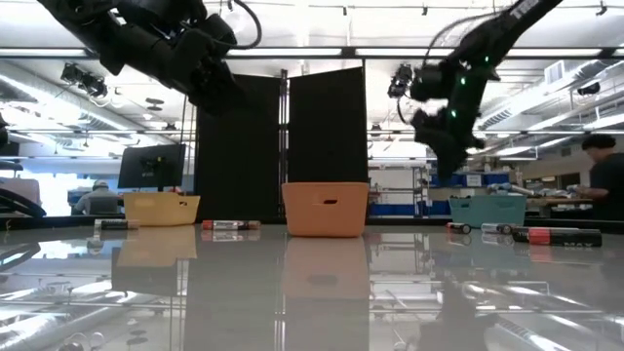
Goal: Sort batteries
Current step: Put the black-red battery into the yellow bin
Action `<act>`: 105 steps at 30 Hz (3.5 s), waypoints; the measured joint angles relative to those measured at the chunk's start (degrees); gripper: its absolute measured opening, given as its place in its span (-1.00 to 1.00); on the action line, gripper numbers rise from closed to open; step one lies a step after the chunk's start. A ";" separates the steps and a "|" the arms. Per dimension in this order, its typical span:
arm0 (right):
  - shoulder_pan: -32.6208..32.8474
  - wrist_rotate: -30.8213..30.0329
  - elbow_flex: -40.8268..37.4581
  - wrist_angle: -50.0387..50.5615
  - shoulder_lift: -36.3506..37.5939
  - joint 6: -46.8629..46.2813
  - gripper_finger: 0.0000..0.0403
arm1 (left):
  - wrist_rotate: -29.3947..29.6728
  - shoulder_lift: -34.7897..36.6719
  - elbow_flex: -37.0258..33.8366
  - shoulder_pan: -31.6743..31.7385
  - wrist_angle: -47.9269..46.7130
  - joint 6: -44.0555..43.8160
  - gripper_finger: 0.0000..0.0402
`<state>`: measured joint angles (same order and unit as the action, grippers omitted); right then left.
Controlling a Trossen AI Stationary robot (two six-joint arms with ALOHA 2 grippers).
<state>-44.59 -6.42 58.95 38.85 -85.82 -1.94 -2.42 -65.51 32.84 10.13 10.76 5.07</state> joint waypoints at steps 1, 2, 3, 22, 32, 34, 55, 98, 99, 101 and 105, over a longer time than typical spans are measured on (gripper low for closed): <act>1.55 0.00 -0.24 -1.11 1.01 -0.32 -0.91 | 0.00 0.13 -0.07 0.00 0.22 0.27 -0.93; 3.10 0.00 -0.73 -2.69 2.10 -0.74 -0.92 | 0.00 0.33 -0.29 0.00 0.15 0.35 -0.93; 4.72 0.01 -1.57 -4.71 3.21 -1.05 -0.93 | 0.00 0.55 -0.69 0.00 0.10 0.38 -0.93; 32.11 -10.29 -17.39 -34.71 13.73 -10.33 -0.89 | 0.00 7.41 -6.93 0.00 2.83 -0.62 -0.93; 37.39 -5.55 -17.41 -45.32 10.02 -9.97 -0.87 | 0.02 14.05 -6.88 0.00 -6.59 -1.13 -0.93; 38.28 -5.26 -17.33 -49.80 8.99 -9.27 -0.91 | 0.07 14.27 -6.90 0.00 -6.71 -2.14 -0.93; 44.95 -7.57 -17.33 -58.58 0.55 -8.14 -0.95 | -1.70 14.14 -4.87 0.00 -20.55 -7.20 -0.93; 44.95 -7.69 -17.33 -58.05 0.61 -7.48 -0.94 | 1.20 5.18 0.70 6.95 -38.51 -11.75 -0.36; 44.95 -7.69 -17.33 -58.05 0.61 -7.36 -0.94 | 0.78 4.10 0.70 7.72 -37.50 -10.74 -0.36; 44.95 -7.69 -17.33 -58.05 0.61 -7.31 -0.94 | 0.07 2.05 0.84 9.52 -36.69 -8.62 -0.36; 44.95 -7.69 -17.33 -58.05 0.61 -7.09 -0.94 | -0.04 -1.99 2.85 12.46 -36.59 -3.84 -0.36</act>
<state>0.36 -14.11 41.63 -19.20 -85.21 -9.03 -2.45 -67.50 35.68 22.59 -25.83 1.23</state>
